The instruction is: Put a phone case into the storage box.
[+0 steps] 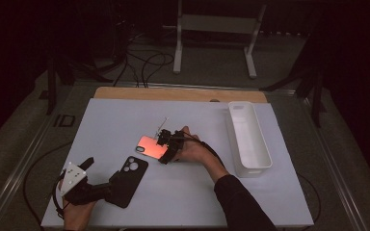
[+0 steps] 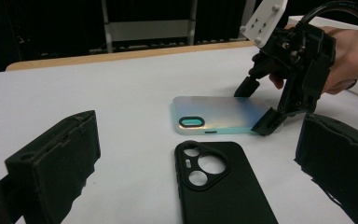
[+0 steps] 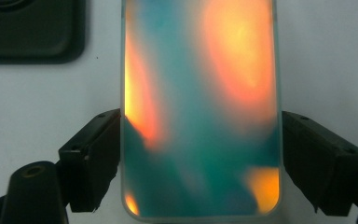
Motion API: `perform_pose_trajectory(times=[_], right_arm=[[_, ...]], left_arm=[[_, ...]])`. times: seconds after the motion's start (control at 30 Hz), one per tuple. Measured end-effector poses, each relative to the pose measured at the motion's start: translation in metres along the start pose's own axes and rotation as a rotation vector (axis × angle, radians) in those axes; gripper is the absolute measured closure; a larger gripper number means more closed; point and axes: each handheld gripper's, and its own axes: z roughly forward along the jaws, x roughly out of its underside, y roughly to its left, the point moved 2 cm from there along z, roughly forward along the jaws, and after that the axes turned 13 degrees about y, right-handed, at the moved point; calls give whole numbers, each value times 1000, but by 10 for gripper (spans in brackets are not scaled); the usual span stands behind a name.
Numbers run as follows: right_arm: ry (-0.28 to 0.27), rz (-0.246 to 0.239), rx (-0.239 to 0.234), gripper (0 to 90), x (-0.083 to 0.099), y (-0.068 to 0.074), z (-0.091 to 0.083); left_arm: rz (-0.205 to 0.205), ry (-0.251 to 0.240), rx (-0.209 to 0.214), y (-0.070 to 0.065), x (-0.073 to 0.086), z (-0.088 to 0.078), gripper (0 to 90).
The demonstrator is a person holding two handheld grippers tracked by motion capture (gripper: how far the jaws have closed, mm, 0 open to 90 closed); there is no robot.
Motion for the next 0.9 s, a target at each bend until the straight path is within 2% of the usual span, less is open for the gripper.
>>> perform_pose_trajectory(times=[0.07,0.1,0.13,0.17,0.4,0.47,0.53,0.57,0.63,0.7,0.9], right_arm=[[-11,24,4,170,2,1,-1],[-27,12,18,170,4,0,0],[-27,40,7,171,5,1,-2],[-40,48,8,171,7,0,-3],[-197,155,-30,171,19,-9,-22],[-237,168,-37,171,23,-9,-30],[-252,173,-40,171,24,-9,-33],[-294,180,-43,171,27,-8,-41],[-321,179,-45,171,30,-6,-49],[-347,175,-32,170,34,-4,-57],[-444,204,8,170,48,5,-84]], left_arm=[[-6,2,-2,1,0,0,1],[-7,3,-4,1,1,0,1],[-8,3,-4,2,1,0,1],[-8,4,-4,2,1,0,1],[-12,11,-4,1,0,1,1],[-14,12,-5,1,0,1,1],[-14,12,-5,1,0,1,1],[-15,13,-4,0,0,1,2],[-15,16,-3,0,0,2,2],[-17,16,-2,0,-1,2,2],[-23,23,-10,-2,-5,1,2]])
